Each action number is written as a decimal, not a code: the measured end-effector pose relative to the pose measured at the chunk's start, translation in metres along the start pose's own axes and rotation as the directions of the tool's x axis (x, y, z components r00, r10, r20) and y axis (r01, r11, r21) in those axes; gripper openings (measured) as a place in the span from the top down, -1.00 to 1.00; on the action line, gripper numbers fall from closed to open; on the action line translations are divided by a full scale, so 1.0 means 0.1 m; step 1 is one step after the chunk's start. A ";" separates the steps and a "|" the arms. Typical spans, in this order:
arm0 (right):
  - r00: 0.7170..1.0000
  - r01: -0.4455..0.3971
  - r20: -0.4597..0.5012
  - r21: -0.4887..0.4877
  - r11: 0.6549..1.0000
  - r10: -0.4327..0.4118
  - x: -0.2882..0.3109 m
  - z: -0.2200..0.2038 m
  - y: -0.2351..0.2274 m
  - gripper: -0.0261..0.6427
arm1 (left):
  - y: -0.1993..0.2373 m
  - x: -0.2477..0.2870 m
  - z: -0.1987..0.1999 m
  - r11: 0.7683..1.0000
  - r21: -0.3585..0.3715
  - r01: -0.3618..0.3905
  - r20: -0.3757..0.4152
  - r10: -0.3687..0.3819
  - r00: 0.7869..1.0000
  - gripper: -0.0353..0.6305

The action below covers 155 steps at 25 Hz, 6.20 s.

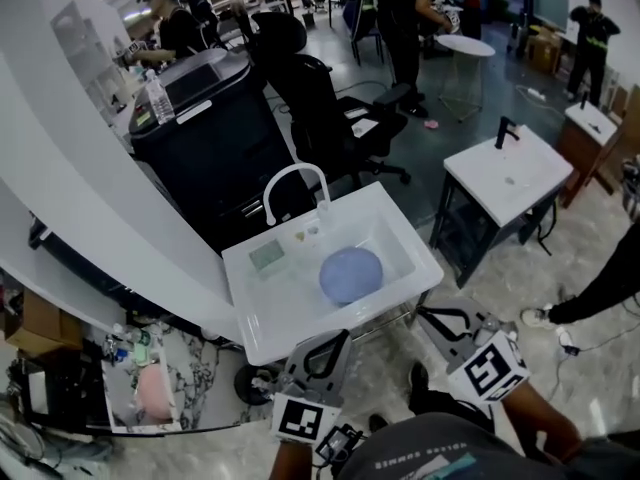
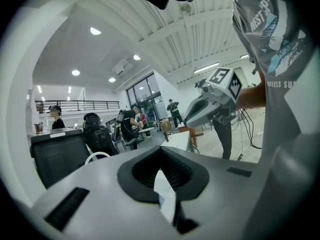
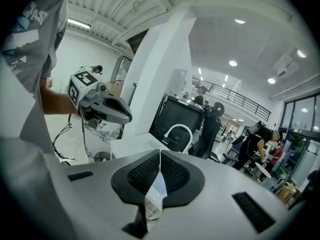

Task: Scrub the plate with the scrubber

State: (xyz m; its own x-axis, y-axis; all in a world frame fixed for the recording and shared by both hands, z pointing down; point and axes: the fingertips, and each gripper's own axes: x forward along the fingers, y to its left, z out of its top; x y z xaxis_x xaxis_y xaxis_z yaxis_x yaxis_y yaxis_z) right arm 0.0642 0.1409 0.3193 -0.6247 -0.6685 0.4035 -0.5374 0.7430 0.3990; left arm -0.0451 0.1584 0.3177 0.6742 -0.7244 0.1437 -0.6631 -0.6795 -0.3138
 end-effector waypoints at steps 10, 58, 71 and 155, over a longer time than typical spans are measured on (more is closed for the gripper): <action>0.994 -0.095 0.045 -0.030 0.995 0.096 0.46 -0.20 -0.64 0.83 | 0.32 0.62 -0.04 0.996 -0.006 -0.086 -0.064 0.086 0.994 0.89; 0.975 -0.222 0.025 0.040 0.974 0.221 1.59 -0.84 -1.88 0.83 | 1.48 1.80 -0.68 0.976 0.004 -0.218 -0.229 0.213 0.950 0.89; 0.961 -0.274 -0.020 0.082 0.958 0.276 2.41 -0.79 -1.81 0.83 | 2.13 1.62 -1.43 0.966 -0.028 -0.255 -0.346 0.230 0.910 0.88; 0.690 -0.119 -0.583 0.494 0.861 0.430 5.23 -4.09 -0.73 0.45 | 3.16 1.29 -4.73 0.934 0.310 -0.177 -0.648 0.344 0.680 0.73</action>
State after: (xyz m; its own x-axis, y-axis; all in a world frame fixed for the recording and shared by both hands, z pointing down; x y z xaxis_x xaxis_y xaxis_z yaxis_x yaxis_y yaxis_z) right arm 0.0084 -0.2765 0.8377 -0.3319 -0.1607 0.9295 -0.6681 0.7357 -0.1114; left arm -0.3215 -0.2047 0.6805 0.0201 -0.8015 0.5977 -0.6384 -0.4703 -0.6092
